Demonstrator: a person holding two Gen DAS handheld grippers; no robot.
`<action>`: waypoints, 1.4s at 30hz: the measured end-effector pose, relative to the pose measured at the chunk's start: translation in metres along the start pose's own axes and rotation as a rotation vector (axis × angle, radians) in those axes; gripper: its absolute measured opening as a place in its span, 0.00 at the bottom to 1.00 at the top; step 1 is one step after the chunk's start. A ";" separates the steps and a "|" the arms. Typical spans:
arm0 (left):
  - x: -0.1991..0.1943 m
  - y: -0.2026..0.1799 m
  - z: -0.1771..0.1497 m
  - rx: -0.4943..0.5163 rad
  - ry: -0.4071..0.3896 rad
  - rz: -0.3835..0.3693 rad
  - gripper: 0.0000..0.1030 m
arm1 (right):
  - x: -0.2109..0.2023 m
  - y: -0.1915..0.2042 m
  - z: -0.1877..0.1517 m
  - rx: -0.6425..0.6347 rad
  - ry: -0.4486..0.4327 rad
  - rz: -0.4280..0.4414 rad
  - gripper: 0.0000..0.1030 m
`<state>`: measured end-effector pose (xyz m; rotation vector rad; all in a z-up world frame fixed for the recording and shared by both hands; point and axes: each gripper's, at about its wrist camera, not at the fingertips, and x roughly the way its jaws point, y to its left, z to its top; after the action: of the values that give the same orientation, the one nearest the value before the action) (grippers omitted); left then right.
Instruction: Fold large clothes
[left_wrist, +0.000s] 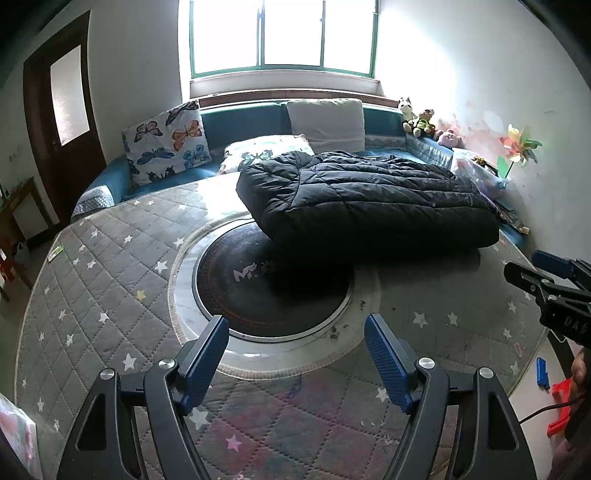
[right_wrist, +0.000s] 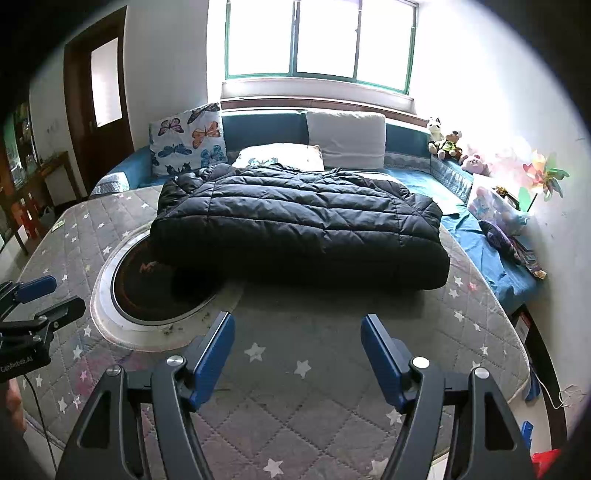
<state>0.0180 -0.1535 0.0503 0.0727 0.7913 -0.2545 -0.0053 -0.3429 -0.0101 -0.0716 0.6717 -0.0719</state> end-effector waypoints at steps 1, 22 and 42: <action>0.000 0.000 0.000 -0.001 0.000 0.001 0.78 | 0.000 0.000 0.000 -0.001 0.002 -0.002 0.75; 0.006 -0.006 0.009 0.006 -0.001 -0.010 0.78 | 0.000 0.007 0.000 -0.022 0.010 0.001 0.75; 0.006 -0.021 0.017 0.043 -0.005 -0.032 0.78 | 0.007 0.005 0.004 -0.039 0.017 0.018 0.75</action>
<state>0.0287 -0.1780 0.0582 0.0996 0.7828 -0.3015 0.0025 -0.3382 -0.0119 -0.1028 0.6903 -0.0421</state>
